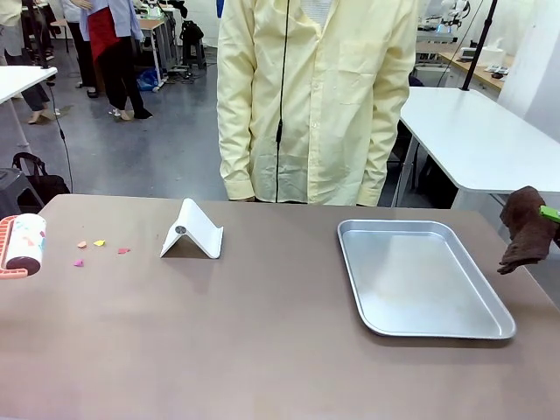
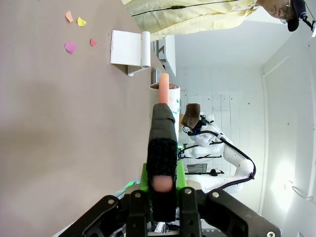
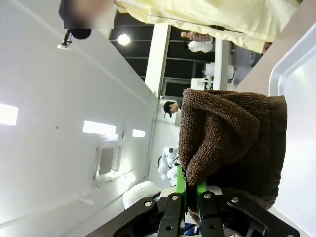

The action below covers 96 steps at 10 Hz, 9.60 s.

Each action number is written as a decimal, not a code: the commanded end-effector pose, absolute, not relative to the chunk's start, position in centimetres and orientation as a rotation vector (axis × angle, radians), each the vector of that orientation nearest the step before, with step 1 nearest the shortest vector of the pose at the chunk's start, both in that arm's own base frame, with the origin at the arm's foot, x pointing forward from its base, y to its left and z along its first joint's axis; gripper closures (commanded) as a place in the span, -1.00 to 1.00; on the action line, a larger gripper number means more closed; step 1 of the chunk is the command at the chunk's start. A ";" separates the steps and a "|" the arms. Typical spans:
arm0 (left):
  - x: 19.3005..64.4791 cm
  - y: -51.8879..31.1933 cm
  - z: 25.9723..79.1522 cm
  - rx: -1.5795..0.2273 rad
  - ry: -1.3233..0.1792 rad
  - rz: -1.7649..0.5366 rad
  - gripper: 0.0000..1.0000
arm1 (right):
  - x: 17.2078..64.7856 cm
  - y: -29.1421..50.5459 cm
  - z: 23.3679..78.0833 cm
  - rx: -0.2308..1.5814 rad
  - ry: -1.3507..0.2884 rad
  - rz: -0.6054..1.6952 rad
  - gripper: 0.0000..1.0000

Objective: Clean the surface of the table.
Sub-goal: Clean the area not pointed to by the person.

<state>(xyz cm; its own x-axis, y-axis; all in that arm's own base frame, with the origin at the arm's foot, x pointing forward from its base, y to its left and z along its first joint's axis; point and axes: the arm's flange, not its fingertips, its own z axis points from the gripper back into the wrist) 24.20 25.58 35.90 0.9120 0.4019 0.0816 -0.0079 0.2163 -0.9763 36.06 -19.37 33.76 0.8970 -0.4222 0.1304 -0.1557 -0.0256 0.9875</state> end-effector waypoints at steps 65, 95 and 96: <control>20.8 28.8 35.7 -1.199 -0.279 0.212 0.56 | 35.9 -19.5 34.1 1.605 -0.463 -0.217 0.81; 42.6 13.7 30.5 -0.993 -0.182 0.465 0.56 | 35.9 -19.5 34.1 1.605 -0.463 -0.217 0.81; 43.0 12.9 30.4 -1.010 -0.167 0.453 0.56 | 35.9 -19.5 34.1 1.605 -0.463 -0.217 0.81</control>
<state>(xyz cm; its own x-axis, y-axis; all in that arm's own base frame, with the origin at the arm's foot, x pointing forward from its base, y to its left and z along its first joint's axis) 42.69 13.98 31.59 0.8812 0.4670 -0.0738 -0.3146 0.4628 -0.8288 36.09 -19.44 33.73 0.8971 -0.4224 0.1298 -0.1550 -0.0258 0.9876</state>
